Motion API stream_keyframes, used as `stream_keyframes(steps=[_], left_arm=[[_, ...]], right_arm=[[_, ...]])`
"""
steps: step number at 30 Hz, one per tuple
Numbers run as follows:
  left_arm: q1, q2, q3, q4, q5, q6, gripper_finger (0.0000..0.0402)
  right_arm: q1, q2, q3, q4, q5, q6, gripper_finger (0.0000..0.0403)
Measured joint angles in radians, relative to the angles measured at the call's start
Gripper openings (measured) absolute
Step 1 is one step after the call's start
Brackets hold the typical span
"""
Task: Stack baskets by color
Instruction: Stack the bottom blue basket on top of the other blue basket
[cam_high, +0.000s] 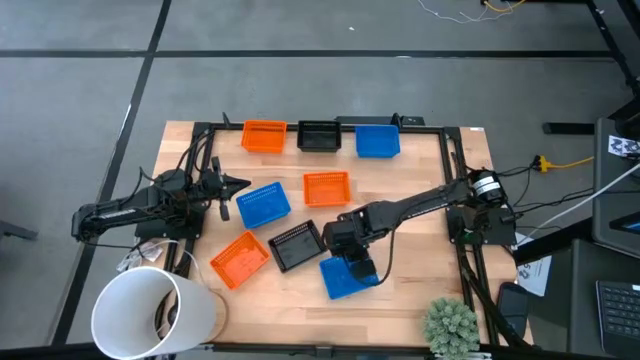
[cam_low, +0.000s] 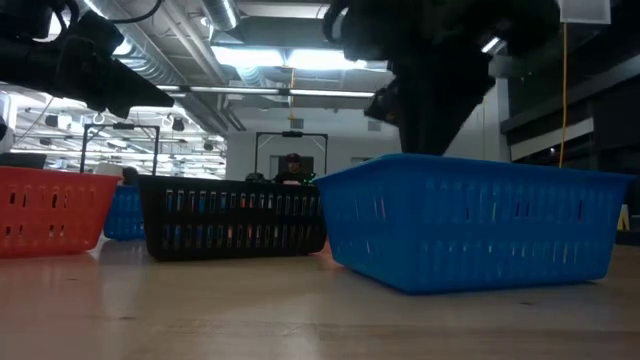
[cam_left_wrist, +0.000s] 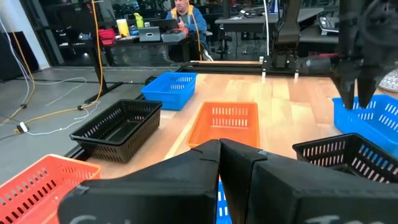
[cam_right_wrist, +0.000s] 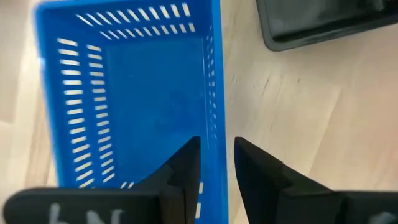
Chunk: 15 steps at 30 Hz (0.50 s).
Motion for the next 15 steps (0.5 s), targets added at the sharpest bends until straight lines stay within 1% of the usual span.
stream_keyframes(steps=[9, 11, 13, 15], left_arm=[[0.0, 0.0, 0.0, 0.0, 0.0, -0.002, 0.0], [0.0, 0.0, 0.0, 0.0, 0.0, -0.002, 0.0], [0.0, 0.0, 0.0, 0.0, 0.0, -0.002, 0.0], [0.0, 0.0, 0.0, 0.0, 0.0, -0.003, 0.0]], right_arm=[[0.0, 0.101, 0.0, 0.006, 0.001, 0.0, 0.0096], [0.0, 0.118, 0.0, 0.016, 0.035, 0.002, 0.0094], [0.004, 0.124, 0.0, -0.001, 0.057, 0.003, 0.0078], [0.006, 0.124, 0.004, -0.077, 0.058, -0.011, 0.0041]])
